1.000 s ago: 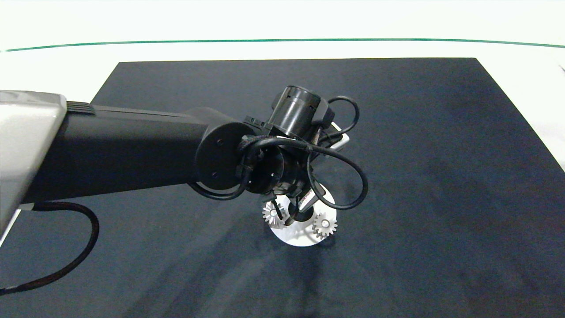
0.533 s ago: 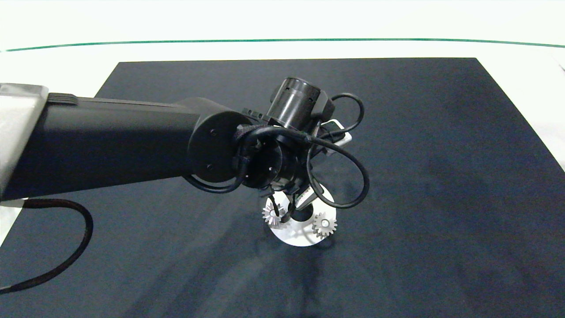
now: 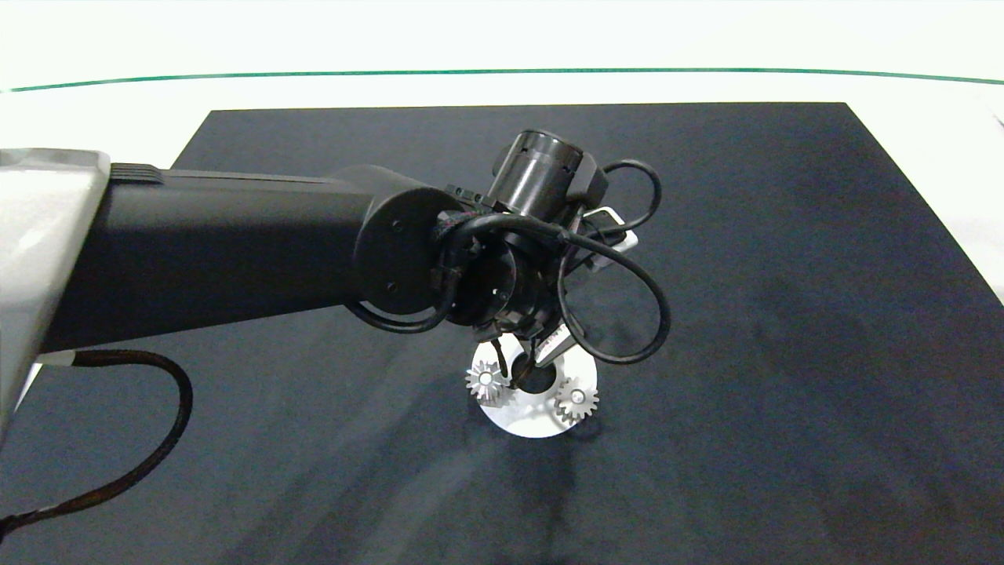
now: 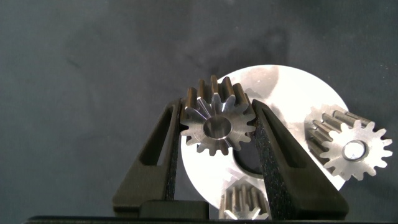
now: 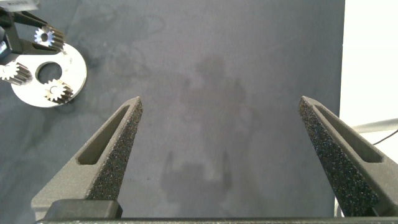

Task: Install three planetary gears onto the carrier pins

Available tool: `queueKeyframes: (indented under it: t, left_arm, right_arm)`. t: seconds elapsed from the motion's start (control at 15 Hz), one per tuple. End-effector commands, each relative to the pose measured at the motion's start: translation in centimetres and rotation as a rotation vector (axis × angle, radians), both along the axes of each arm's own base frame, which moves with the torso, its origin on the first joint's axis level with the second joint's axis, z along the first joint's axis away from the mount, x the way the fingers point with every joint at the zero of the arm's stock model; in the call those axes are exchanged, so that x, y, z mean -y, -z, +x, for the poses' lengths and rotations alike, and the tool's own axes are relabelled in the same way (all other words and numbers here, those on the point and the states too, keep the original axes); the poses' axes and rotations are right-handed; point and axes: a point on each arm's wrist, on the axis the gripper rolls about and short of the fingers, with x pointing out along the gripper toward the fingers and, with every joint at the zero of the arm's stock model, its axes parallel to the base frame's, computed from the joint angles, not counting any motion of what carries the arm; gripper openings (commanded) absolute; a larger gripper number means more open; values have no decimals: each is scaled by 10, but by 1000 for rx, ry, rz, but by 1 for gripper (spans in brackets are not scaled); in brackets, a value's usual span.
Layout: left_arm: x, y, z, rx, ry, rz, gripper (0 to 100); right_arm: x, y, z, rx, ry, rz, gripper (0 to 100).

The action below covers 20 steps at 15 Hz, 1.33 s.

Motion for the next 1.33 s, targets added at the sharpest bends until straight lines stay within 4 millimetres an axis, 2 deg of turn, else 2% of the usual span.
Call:
queueKeyframes:
  t: [0.07,1.07,1.33]
  left_arm:
    - [0,2,2,-2,-3,8,19]
    - [0,4,4,-10,-6,16,19]
    - [1,10,3,-39,-5,46,19]
  right_arm:
    - [0,0,0,-3,2,-3,100]
    - [0,1,0,-5,1,-5,100]
    - [0,1,0,-5,1,-5,100]
